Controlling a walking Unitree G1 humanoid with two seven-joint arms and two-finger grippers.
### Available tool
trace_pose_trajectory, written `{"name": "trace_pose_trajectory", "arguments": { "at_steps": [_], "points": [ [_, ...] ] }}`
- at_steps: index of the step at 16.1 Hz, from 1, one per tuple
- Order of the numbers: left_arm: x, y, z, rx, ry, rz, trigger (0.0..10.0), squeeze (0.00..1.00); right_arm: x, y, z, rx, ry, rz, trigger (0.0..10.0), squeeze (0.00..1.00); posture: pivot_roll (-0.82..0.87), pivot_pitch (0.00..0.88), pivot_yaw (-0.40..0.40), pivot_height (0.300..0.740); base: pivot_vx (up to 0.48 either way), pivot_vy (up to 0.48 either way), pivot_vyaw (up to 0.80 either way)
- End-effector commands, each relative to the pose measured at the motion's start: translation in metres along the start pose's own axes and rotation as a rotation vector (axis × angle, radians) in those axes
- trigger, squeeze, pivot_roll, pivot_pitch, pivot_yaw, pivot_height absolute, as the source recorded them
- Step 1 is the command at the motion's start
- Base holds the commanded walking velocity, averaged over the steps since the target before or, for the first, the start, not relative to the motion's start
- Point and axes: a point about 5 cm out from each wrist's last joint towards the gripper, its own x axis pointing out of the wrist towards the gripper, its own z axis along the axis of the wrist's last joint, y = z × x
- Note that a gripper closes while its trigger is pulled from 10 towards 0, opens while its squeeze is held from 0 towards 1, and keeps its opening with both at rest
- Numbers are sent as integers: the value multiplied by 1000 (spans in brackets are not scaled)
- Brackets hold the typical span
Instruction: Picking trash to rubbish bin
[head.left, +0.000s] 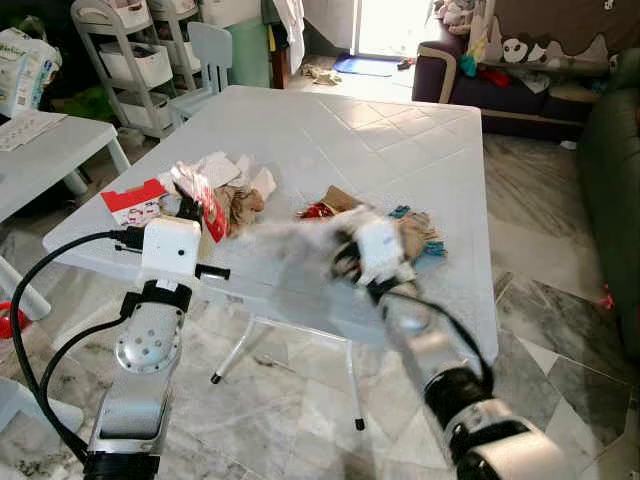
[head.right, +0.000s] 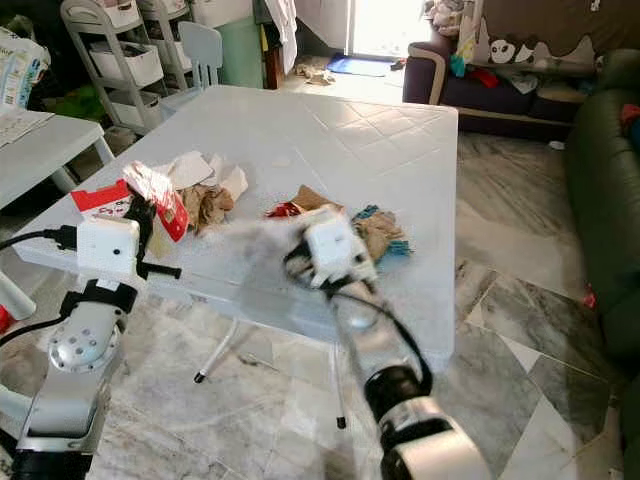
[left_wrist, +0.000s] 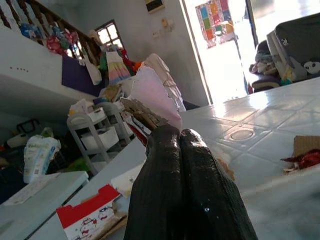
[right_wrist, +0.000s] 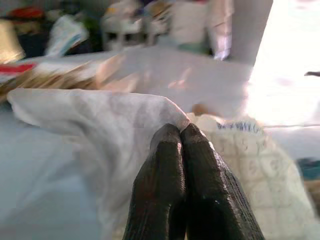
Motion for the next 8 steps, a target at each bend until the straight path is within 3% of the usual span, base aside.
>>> {"name": "trace_pose_trajectory", "arguments": {
  "at_steps": [1,4,8],
  "points": [
    [3,1,1,3,-9,9,0,0,4,-8,10,1,-47,-46,0,0,-24,0,3,740,0,0,0],
    [4,-1,2,0,-14,9,0,0,8,-19,19,14,-80,-94,0,0,-27,0,4,740,0,0,0],
    [6,-1,3,-2,-21,19,0,0,15,-7,32,121,-130,-2,0,0,-31,0,4,740,0,0,0]
  ]
}}
